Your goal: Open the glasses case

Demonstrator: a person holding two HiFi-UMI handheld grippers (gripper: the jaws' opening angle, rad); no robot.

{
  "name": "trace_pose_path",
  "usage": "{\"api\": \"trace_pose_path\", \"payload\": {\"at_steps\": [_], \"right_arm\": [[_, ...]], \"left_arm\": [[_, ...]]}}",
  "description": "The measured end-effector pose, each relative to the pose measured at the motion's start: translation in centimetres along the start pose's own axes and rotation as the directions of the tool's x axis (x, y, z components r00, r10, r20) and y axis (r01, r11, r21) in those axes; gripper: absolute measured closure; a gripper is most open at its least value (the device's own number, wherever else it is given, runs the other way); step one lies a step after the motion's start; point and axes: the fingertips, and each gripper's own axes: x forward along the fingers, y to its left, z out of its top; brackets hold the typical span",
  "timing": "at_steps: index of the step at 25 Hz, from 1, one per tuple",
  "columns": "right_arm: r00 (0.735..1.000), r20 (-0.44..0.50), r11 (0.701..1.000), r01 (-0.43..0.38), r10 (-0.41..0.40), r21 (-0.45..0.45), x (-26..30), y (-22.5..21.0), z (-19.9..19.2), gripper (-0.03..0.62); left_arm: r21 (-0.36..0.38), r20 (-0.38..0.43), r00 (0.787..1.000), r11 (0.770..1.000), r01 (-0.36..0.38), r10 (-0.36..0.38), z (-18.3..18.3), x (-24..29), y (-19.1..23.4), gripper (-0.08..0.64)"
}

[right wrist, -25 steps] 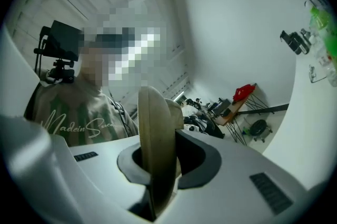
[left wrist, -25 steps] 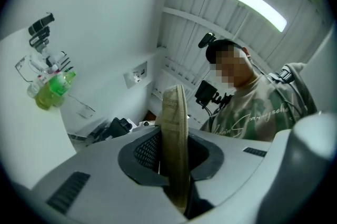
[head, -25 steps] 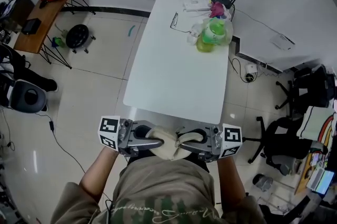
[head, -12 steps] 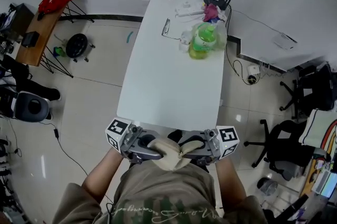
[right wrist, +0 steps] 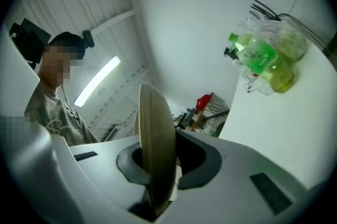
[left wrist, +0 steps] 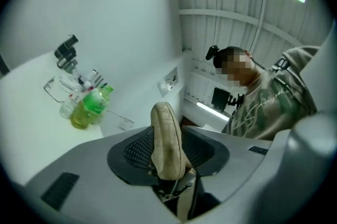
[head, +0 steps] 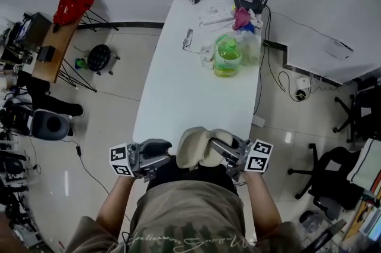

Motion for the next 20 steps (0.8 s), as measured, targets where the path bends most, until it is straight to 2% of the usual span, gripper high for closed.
{"api": "trace_pose_path", "payload": {"at_steps": [2, 3, 5, 7, 9, 11, 14, 17, 20], "right_arm": [[0.997, 0.017, 0.996, 0.078, -0.079, 0.051, -0.4, -3.5, 1.1, 0.529], [0.992, 0.009, 0.99, 0.127, -0.128, 0.066, -0.3, -5.3, 1.3, 0.529], [0.972, -0.045, 0.97, 0.232, -0.229, 0.067, 0.1, -8.9, 0.8, 0.529], [0.947, -0.115, 0.952, 0.305, -0.3, 0.028, 1.1, -11.9, 0.0, 0.529], [0.926, -0.165, 0.939, 0.344, -0.341, -0.01, 2.3, -14.5, -0.7, 0.529], [0.91, -0.185, 0.925, 0.379, -0.371, 0.008, 3.6, -17.0, -1.5, 0.529], [0.877, -0.211, 0.888, 0.454, -0.432, 0.068, 5.1, -20.9, -2.7, 0.529], [0.828, -0.276, 0.853, 0.519, -0.487, 0.051, 6.3, -24.7, -3.3, 0.529], [0.803, -0.301, 0.83, 0.554, -0.514, 0.062, 7.5, -27.7, -3.1, 0.529]], "left_arm": [[0.048, -0.003, 0.992, 0.991, -0.123, 0.123, 0.7, -1.1, 1.8, 0.408], [0.061, 0.001, 0.987, 0.986, -0.158, 0.158, 1.0, -1.5, 2.4, 0.408], [0.057, 0.014, 0.984, 0.982, -0.179, 0.179, 1.1, -1.9, 3.0, 0.408], [0.035, 0.016, 0.986, 0.985, -0.167, 0.167, 0.7, -1.6, 3.4, 0.408], [0.023, 0.011, 0.989, 0.988, -0.15, 0.15, 0.5, -0.9, 3.9, 0.408], [0.037, 0.005, 0.992, 0.991, -0.128, 0.127, 0.8, -0.2, 3.9, 0.408], [0.057, 0.029, 0.994, 0.992, -0.109, 0.107, 1.9, 0.4, 3.5, 0.408], [0.01, 0.11, 0.991, 0.997, -0.076, 0.074, 4.9, 1.4, 2.4, 0.408], [0.04, 0.107, 0.994, 0.998, -0.04, 0.035, 6.9, 2.2, 1.2, 0.408]]}}
